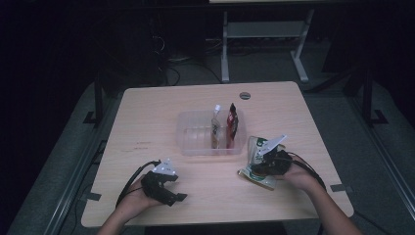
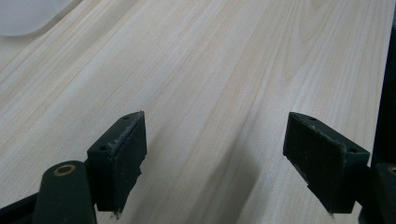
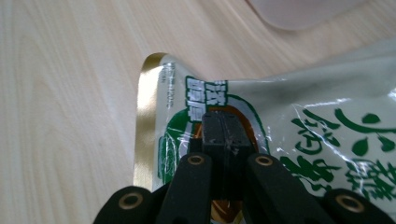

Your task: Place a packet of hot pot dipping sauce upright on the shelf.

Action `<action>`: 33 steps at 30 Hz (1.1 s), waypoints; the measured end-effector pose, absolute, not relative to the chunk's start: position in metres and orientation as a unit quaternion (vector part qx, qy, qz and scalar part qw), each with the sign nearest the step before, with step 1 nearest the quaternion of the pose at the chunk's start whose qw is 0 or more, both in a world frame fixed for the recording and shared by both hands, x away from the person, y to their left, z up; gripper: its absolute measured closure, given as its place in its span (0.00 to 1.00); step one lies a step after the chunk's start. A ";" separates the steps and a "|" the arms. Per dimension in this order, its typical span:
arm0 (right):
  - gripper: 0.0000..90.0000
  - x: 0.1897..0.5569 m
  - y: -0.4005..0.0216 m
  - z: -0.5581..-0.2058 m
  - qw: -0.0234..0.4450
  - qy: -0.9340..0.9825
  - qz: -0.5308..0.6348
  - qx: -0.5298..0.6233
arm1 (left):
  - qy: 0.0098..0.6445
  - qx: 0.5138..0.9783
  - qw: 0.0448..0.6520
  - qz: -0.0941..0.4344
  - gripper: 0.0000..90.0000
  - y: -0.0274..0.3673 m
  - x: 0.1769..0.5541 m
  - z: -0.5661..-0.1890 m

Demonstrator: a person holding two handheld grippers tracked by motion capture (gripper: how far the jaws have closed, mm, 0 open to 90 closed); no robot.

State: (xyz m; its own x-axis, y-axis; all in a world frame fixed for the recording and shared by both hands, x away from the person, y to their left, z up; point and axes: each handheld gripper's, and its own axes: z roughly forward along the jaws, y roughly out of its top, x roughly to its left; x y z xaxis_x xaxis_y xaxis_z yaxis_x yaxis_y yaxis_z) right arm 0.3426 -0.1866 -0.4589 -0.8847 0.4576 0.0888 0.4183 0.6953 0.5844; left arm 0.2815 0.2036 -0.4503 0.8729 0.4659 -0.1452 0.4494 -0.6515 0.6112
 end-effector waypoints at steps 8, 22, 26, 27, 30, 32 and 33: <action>1.00 0.339 -0.169 -0.461 0.023 0.925 0.318 0.208 | 0.252 0.909 0.332 0.012 0.23 0.203 0.281 -0.450; 1.00 0.368 -0.209 -0.442 0.096 0.880 0.343 0.315 | 0.255 0.907 0.335 0.014 0.23 0.205 0.282 -0.450; 1.00 0.383 -0.229 -0.447 0.119 0.864 0.332 0.359 | 0.255 0.908 0.334 0.012 0.23 0.203 0.282 -0.450; 1.00 0.386 -0.233 -0.449 0.122 0.863 0.329 0.362 | 0.255 0.908 0.333 0.011 0.23 0.202 0.282 -0.450; 1.00 0.389 -0.238 -0.453 0.124 0.863 0.317 0.374 | 0.256 0.907 0.334 0.012 0.23 0.202 0.282 -0.451; 1.00 0.390 -0.241 -0.456 0.127 0.861 0.318 0.376 | 0.255 0.907 0.334 0.012 0.23 0.201 0.282 -0.451; 1.00 0.391 -0.242 -0.457 0.128 0.861 0.317 0.376 | 0.255 0.907 0.334 0.011 0.23 0.201 0.282 -0.451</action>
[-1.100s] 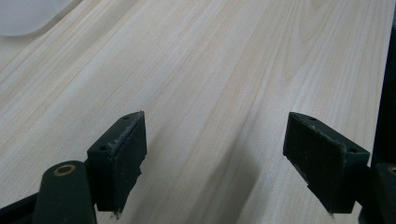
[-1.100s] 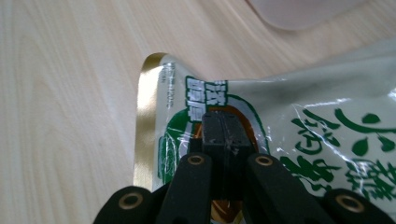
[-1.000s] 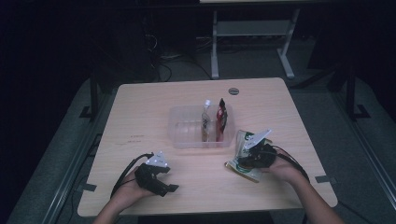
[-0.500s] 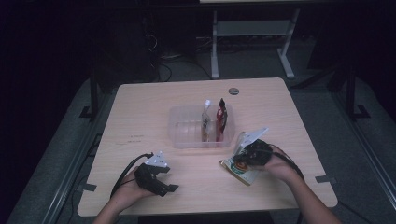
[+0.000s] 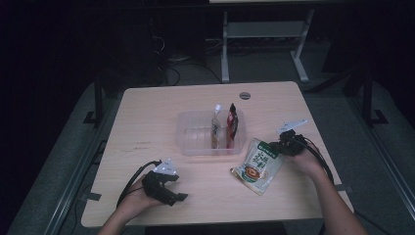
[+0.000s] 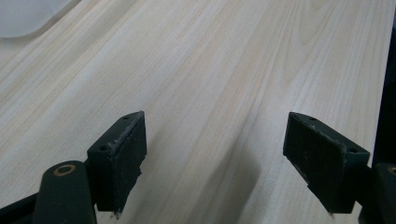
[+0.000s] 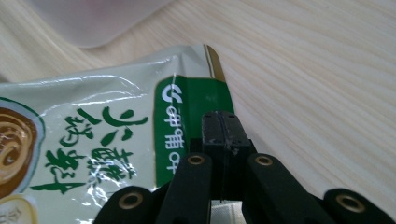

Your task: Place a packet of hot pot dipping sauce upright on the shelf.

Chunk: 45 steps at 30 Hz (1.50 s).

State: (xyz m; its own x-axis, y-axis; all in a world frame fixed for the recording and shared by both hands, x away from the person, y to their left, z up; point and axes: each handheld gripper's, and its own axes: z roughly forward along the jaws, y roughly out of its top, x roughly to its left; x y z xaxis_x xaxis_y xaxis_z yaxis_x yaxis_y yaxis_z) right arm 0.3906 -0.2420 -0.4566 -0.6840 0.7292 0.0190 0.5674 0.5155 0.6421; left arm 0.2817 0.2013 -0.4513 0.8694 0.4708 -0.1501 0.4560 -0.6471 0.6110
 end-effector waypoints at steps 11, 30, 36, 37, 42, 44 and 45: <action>1.00 0.399 -0.239 -0.462 0.119 0.863 0.315 0.377 | 0.257 0.908 0.332 0.010 0.23 0.202 0.282 -0.452; 1.00 0.374 -0.220 -0.460 0.069 0.896 0.303 0.318 | 0.255 0.907 0.336 0.012 0.23 0.202 0.280 -0.450; 1.00 0.359 -0.202 -0.459 0.039 0.907 0.307 0.284 | 0.253 0.907 0.336 0.013 0.23 0.203 0.281 -0.449; 1.00 0.357 -0.198 -0.459 0.032 0.909 0.310 0.277 | 0.250 0.909 0.334 0.014 0.23 0.203 0.281 -0.449; 1.00 0.350 -0.177 -0.459 0.025 0.921 0.306 0.241 | 0.251 0.906 0.341 0.011 0.23 0.201 0.281 -0.448; 1.00 0.348 -0.170 -0.459 0.023 0.925 0.307 0.224 | 0.245 0.909 0.339 0.012 0.23 0.201 0.282 -0.448; 1.00 0.346 -0.166 -0.460 0.023 0.926 0.309 0.215 | 0.243 0.908 0.341 0.012 0.23 0.199 0.282 -0.448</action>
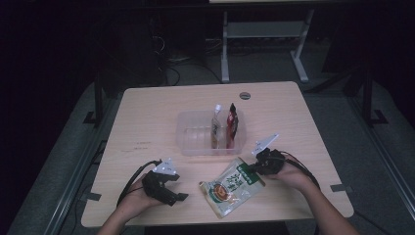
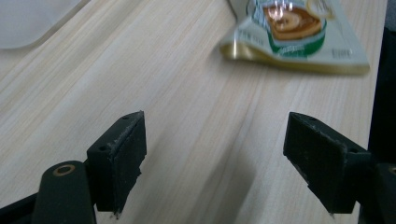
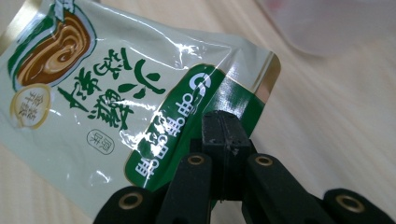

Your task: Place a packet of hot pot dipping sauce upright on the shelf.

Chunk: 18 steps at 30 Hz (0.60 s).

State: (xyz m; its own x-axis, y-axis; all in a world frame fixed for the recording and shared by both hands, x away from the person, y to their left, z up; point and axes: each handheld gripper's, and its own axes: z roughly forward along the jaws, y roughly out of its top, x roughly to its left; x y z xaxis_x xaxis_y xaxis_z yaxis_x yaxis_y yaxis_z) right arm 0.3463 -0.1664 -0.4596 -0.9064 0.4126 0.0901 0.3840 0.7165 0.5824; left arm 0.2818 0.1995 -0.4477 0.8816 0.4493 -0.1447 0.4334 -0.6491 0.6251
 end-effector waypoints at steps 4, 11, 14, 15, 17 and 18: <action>1.00 0.338 -0.153 -0.460 0.010 0.928 0.314 0.198 | 0.236 0.908 0.345 0.009 0.23 0.194 0.282 -0.447; 1.00 0.334 -0.151 -0.457 0.017 0.925 0.324 0.199 | 0.227 0.907 0.354 0.008 0.23 0.181 0.282 -0.443; 0.99 0.329 -0.157 -0.450 0.016 0.910 0.343 0.231 | 0.234 0.903 0.360 0.008 0.23 0.174 0.281 -0.442; 0.93 0.328 -0.160 -0.449 0.014 0.906 0.348 0.239 | 0.232 0.904 0.359 0.009 0.23 0.171 0.281 -0.441; 0.87 0.326 -0.164 -0.448 0.020 0.906 0.348 0.242 | 0.231 0.904 0.359 0.007 0.23 0.164 0.279 -0.442; 0.84 0.325 -0.166 -0.448 0.021 0.905 0.347 0.244 | 0.230 0.904 0.359 0.008 0.23 0.160 0.278 -0.443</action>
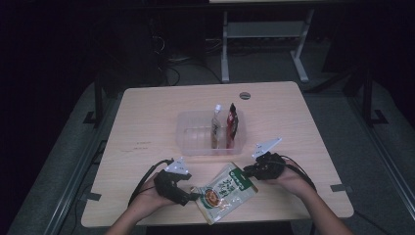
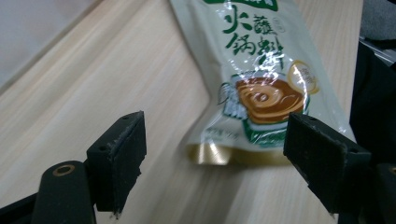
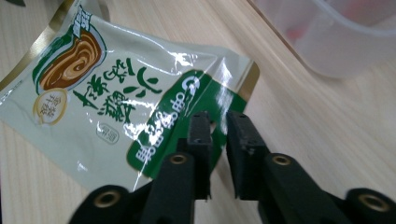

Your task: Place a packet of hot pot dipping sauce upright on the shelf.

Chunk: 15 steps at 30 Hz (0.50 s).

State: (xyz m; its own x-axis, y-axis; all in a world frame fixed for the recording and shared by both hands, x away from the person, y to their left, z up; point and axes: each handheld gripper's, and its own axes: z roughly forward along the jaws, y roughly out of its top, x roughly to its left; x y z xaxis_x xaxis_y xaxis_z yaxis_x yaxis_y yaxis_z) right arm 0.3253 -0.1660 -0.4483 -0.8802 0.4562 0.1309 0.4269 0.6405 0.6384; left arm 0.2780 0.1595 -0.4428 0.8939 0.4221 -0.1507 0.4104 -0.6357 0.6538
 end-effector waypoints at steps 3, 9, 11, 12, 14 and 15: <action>0.68 0.320 -0.171 -0.446 0.022 0.901 0.350 0.255 | 0.226 0.906 0.359 0.014 0.23 0.148 0.276 -0.444; 0.47 0.304 -0.178 -0.440 0.050 0.893 0.355 0.273 | 0.226 0.907 0.356 0.018 0.26 0.129 0.274 -0.448; 0.46 0.298 -0.180 -0.439 0.052 0.891 0.356 0.276 | 0.223 0.909 0.352 0.018 0.27 0.125 0.275 -0.451; 0.46 0.296 -0.182 -0.439 0.053 0.891 0.357 0.277 | 0.223 0.911 0.347 0.017 0.29 0.124 0.275 -0.452; 0.45 0.296 -0.183 -0.439 0.057 0.891 0.356 0.275 | 0.223 0.911 0.346 0.017 0.35 0.122 0.275 -0.454; 0.45 0.297 -0.183 -0.439 0.056 0.891 0.355 0.279 | 0.219 0.915 0.339 0.019 0.37 0.121 0.276 -0.455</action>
